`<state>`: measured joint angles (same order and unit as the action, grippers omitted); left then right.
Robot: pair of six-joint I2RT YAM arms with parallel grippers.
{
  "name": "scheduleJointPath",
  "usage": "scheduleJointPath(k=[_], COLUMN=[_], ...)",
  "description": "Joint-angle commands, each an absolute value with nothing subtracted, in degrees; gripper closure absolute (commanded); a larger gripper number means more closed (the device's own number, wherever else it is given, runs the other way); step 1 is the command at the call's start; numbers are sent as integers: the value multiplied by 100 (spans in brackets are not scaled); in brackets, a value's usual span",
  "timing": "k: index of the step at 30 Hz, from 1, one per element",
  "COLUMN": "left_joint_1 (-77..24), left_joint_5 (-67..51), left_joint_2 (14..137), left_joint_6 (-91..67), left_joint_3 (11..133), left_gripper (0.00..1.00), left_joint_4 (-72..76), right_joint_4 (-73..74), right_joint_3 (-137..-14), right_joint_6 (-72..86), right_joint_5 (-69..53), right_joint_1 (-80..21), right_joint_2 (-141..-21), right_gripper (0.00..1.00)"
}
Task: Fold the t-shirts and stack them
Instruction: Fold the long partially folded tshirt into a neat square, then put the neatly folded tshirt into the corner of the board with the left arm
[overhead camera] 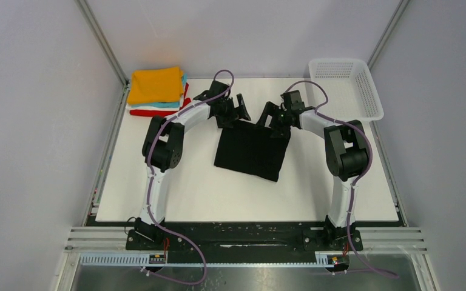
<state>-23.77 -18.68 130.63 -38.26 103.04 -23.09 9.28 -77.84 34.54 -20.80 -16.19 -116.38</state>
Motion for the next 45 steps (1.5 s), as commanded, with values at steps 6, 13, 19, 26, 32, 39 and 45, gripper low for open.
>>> scheduleJointPath(k=[6, 13, 19, 26, 32, 39, 45], left_joint_1=[-2329, -2286, -2274, -2321, -2557, -2995, -3284], left_joint_5=[-1447, -952, -1015, -1076, -1006, -285, 1183], left_joint_2=[11531, 10248, 10716, 11510, 11921, 12351, 12707], left_joint_6=[-3574, -3223, -2997, -3040, -3136, -3260, -3015], left_joint_3=[9690, 8157, 8026, 8235, 8503, 8991, 9954], left_gripper=[1, 1, 5, 15, 29, 64, 100], left_joint_4=[-2348, -2315, -2648, -2757, -2978, -3530, -4361], right_joint_4=[1680, 718, 751, 1216, 1432, 1676, 1809], right_joint_3=[-7468, -4706, -3057, -2855, -2896, -2970, -3017], right_joint_6=[2541, 2851, 3127, 3088, 2855, 2770, 2707], right_joint_5=[-1326, 204, 635, 588, 839, 1007, 1209], right_joint_1=[-1537, -1426, -1259, -1255, -1248, -1248, -1248], right_joint_2=[-9755, -6632, -4761, -3909, -3908, -3908, -3708], right_gripper=[1, 0, 1, 0, 0, 1, 0])
